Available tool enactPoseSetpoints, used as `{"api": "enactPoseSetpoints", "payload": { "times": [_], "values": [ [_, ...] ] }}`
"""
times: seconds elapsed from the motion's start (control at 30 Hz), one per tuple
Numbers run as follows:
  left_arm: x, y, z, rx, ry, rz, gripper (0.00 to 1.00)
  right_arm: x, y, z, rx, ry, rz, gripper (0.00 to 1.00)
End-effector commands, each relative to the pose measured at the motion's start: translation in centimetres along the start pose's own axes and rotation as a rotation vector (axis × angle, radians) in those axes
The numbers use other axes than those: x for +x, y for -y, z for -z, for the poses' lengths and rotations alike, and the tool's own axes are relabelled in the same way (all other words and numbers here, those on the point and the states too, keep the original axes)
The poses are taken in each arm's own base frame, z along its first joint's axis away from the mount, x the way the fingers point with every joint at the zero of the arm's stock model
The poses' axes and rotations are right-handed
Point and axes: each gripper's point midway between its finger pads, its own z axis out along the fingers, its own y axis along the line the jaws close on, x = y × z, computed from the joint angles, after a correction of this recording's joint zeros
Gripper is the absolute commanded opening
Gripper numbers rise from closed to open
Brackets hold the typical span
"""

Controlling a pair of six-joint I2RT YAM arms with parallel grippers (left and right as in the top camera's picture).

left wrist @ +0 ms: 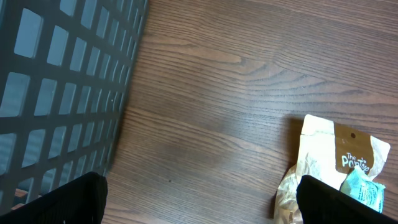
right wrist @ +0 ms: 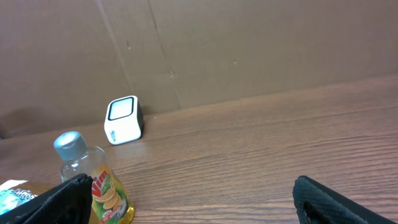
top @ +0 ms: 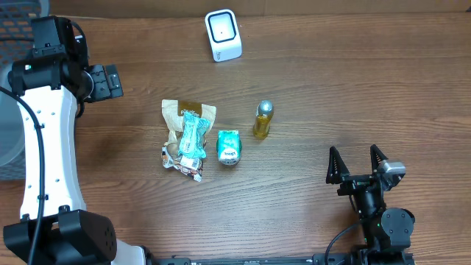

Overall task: Scan the item barcode
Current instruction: 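Withdraw the left gripper to the basket edge and hold, then move the right gripper over the green tissue pack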

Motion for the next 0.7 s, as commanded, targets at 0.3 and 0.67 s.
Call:
{"api": "enactPoseSetpoints", "payload": {
  "times": [0.3,0.67],
  "values": [
    [-0.6,-0.3,1.0,-0.005,0.03,-0.017,0.99,0.4,-0.8,0.0,-0.049,-0.008,-0.047,1.0],
    [-0.6,-0.3,1.0,-0.005,0.03,-0.017,1.0,-1.1,-5.2,1.4,-0.27,-0.073,-0.18,1.0]
  ]
}}
